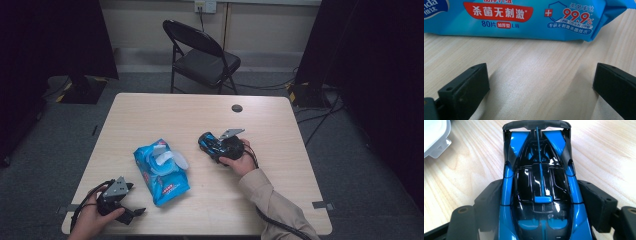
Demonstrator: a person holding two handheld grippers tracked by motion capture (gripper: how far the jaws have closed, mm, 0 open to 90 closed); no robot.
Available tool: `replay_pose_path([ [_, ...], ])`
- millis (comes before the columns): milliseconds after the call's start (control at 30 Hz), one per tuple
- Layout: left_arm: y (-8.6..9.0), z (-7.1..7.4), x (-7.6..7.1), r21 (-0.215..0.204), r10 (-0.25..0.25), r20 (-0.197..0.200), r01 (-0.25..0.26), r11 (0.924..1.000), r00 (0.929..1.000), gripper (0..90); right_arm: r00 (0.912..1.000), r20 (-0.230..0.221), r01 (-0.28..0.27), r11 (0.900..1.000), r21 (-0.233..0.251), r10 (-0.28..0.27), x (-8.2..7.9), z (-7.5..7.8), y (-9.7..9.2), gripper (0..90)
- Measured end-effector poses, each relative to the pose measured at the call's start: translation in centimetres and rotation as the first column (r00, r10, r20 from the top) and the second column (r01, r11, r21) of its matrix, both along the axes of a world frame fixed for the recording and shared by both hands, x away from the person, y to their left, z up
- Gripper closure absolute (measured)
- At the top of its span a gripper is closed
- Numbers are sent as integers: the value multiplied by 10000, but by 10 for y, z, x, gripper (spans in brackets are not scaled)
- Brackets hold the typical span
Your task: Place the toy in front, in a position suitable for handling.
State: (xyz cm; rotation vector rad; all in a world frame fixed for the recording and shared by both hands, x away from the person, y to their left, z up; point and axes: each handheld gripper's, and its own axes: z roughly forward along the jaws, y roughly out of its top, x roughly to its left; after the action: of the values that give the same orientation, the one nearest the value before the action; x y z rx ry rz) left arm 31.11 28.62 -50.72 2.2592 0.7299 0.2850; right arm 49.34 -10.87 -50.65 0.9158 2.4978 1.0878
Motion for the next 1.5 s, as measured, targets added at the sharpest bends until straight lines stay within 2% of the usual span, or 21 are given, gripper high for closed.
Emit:
replay_pose_path([
  [33,0,0,0,2,-1,-4,1,10000,10000,0,10000,-38,42,9998,203,-41,0,1,-1,259],
  [67,0,0,0,1,3,1,-3,10000,10000,0,9999,-88,78,9997,212,-76,1,1,-1,260],
  [200,0,0,0,1,-2,-5,2,10000,10000,0,9999,-112,11,10000,-43,-12,2,4,2,261],
  [500,0,0,0,-34,26,-5,-26,10000,10000,0,9999,-121,-31,9998,183,33,5,16,2,272],
  [567,0,0,0,-33,26,-7,-26,10000,10000,0,10000,-82,-56,10000,43,57,5,15,2,273],
  [733,0,0,0,-37,27,-8,-27,10000,10000,0,10000,-16,88,9992,389,-88,4,18,-2,273],
  [1000,0,0,0,-33,26,-7,-26,10000,10000,0,9998,166,110,9976,678,-121,2,29,-6,273],
  [1233,0,0,0,-46,23,-10,-23,10000,10000,0,9996,275,70,9957,920,-96,-7,38,-18,273],
  [1433,0,0,1,-2,6,12,-6,10000,10000,0,9993,279,229,9941,1060,-260,-25,39,-43,273],
  [1467,-1,0,1,-39,24,-9,-24,10000,10000,0,9990,306,278,9942,1042,-311,-33,38,-52,273],
  [1500,-1,0,1,-39,24,-9,-24,10000,10000,0,9990,306,278,9942,1042,-311,-33,38,-52,273],
])
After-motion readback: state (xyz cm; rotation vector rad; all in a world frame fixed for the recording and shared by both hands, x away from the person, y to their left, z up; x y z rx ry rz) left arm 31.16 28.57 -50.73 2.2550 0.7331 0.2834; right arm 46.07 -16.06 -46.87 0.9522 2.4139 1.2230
